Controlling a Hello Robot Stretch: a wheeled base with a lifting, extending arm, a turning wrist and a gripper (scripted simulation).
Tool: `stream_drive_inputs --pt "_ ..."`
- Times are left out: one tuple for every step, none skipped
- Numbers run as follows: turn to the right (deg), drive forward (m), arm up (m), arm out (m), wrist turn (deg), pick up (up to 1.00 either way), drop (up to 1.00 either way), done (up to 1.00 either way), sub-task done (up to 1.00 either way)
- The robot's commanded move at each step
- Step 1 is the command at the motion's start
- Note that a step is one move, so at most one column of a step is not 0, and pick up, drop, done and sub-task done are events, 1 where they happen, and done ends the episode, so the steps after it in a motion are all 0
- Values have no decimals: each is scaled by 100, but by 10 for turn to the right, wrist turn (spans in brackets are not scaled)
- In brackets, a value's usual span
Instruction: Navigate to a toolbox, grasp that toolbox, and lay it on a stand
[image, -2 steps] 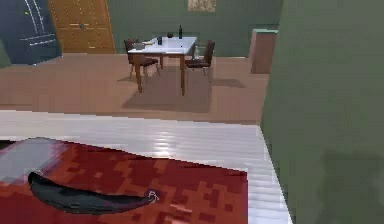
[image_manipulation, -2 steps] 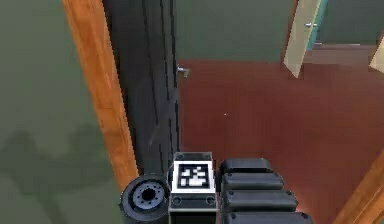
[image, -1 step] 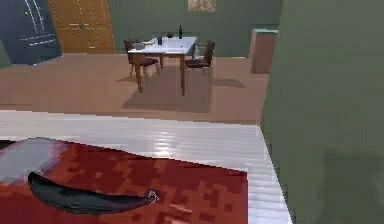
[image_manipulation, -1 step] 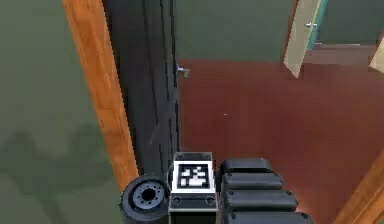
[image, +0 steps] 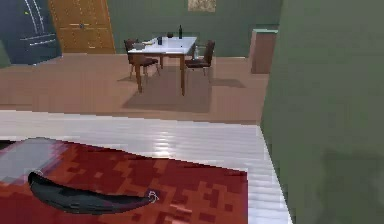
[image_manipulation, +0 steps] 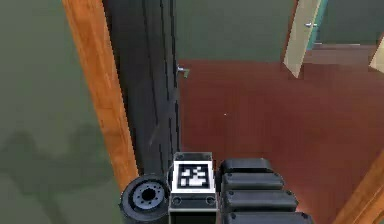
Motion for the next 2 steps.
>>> stream_drive_inputs --pt "-300 0 0 0 0 0 0 0 0" --pt "450 0 0 0 0 0 0 0 0"
